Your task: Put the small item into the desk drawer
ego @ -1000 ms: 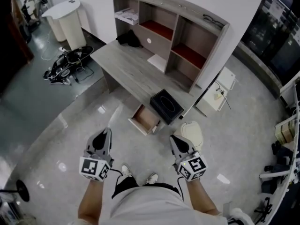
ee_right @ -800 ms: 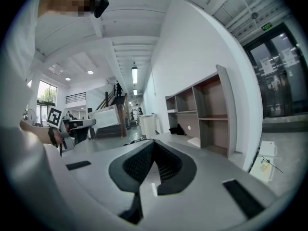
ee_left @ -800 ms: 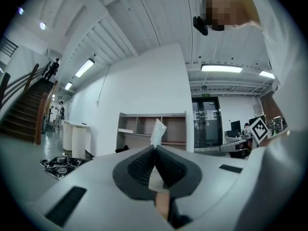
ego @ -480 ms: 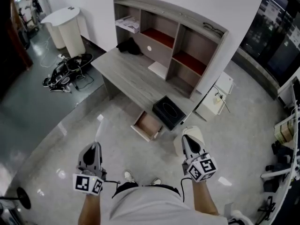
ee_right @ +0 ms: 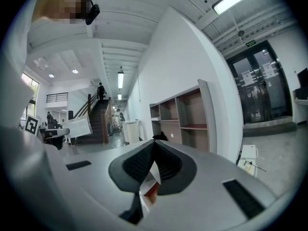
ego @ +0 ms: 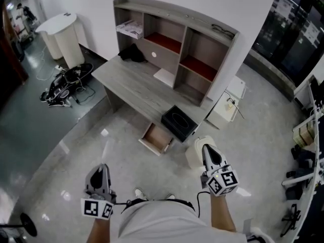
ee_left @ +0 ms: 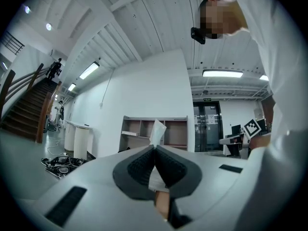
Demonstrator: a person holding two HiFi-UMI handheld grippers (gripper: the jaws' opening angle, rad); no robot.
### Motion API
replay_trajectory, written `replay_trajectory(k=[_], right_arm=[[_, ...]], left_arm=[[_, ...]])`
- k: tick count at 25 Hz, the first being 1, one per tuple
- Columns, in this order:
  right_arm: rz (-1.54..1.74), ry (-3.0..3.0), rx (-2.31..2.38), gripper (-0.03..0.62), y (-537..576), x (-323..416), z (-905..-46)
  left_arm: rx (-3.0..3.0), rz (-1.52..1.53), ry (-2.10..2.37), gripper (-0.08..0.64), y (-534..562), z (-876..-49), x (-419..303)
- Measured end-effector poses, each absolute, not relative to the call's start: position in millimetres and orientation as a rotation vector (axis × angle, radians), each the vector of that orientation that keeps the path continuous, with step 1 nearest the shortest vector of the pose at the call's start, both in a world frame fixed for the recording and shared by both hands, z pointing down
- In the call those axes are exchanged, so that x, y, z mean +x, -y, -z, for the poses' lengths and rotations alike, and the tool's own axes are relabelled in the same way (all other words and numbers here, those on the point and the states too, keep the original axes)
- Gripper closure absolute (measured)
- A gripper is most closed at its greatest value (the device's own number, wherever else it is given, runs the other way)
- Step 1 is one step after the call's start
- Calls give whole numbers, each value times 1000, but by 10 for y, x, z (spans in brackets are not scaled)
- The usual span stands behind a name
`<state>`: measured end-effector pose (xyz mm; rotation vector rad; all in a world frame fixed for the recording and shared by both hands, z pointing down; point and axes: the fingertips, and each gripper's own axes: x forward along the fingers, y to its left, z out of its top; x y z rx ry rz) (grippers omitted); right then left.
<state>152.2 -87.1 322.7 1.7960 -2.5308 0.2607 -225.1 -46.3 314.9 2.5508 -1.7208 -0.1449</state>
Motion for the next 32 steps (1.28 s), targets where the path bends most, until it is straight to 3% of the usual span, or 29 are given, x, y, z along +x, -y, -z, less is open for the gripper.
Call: replay_trajectory(k=[32], right_arm=[[-215, 2572, 1686, 571, 874, 1096, -3188]], left_arm=[[2536, 121, 1700, 541, 493, -3226, -2387]])
